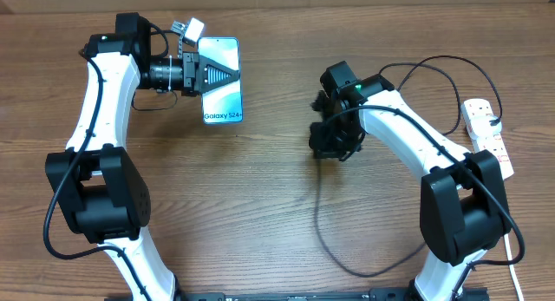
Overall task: Plug charger to phone and switch on socket
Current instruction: 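Lift the plug with the right gripper and carry it toward the phone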
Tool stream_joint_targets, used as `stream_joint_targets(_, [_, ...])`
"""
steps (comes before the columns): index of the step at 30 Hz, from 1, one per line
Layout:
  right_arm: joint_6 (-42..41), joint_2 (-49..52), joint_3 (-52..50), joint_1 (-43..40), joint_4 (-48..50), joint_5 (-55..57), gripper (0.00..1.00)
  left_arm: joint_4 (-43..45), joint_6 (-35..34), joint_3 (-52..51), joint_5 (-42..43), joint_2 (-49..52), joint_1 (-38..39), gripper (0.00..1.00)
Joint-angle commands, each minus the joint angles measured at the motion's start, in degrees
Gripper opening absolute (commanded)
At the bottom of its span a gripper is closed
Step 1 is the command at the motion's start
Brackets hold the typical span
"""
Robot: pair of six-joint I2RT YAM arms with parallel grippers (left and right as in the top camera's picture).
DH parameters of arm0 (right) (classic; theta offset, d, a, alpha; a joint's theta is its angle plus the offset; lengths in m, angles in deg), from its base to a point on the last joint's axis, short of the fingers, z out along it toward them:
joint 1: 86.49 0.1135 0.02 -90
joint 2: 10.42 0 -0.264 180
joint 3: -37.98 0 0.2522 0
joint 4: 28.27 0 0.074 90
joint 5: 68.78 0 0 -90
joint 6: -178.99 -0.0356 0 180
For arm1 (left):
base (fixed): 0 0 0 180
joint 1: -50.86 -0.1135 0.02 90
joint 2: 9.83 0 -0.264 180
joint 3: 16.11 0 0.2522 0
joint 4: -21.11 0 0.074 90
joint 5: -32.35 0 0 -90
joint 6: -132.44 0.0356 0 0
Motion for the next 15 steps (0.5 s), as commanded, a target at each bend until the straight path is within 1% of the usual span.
stream_joint_targets(1, [-4.1,-0.3,-0.9,-0.2,0.1,15.7,0.04,0.7,2.9,0.0,3.8,0.5,0.0,0.04])
stream_joint_targets(7, [-4.3,-0.1,-5.5,-0.2,6.7,15.7,0.04,0.7,2.9,0.0,2.6,0.5,0.0,0.04])
stream_joint_targets(15, [-4.1,0.0,-12.7,0.0,13.0,20.2,0.04,1.0,2.9,0.0,2.6,0.5,0.0,0.04])
